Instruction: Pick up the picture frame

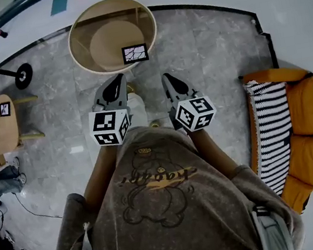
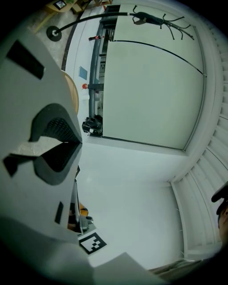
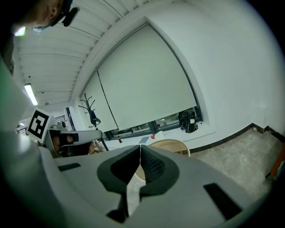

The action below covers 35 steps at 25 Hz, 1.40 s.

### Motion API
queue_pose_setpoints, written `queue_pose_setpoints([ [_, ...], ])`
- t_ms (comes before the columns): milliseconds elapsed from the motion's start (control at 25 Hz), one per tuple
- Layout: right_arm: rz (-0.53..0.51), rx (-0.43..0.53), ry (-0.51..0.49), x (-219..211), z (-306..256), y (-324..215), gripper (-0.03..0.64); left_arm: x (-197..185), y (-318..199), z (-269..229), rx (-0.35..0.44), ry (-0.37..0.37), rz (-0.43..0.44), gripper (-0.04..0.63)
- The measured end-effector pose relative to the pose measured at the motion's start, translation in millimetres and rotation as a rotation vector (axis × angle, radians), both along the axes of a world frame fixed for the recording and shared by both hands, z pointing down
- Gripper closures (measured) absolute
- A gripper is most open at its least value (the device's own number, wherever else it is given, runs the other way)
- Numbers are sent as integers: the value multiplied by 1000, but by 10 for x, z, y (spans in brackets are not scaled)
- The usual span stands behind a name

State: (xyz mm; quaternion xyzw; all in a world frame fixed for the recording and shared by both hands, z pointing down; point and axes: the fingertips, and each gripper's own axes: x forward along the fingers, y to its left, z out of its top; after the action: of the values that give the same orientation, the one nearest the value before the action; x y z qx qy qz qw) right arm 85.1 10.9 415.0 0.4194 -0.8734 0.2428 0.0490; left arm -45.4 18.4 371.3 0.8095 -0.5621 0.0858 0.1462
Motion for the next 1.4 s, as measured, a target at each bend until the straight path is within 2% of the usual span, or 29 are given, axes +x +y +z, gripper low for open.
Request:
queue_pose_setpoints([
  [480,-5,-28,11,-241,104,-609,597,-173,-667,186,-45,22,14,577],
  [960,-16,-56,47,-600,128,-1537,597,-505,-1637,303,-92,27,49,577],
  [1400,69,-55,55,-759,96,-2171,597,-658,-2383,280,-90,34,144,577],
])
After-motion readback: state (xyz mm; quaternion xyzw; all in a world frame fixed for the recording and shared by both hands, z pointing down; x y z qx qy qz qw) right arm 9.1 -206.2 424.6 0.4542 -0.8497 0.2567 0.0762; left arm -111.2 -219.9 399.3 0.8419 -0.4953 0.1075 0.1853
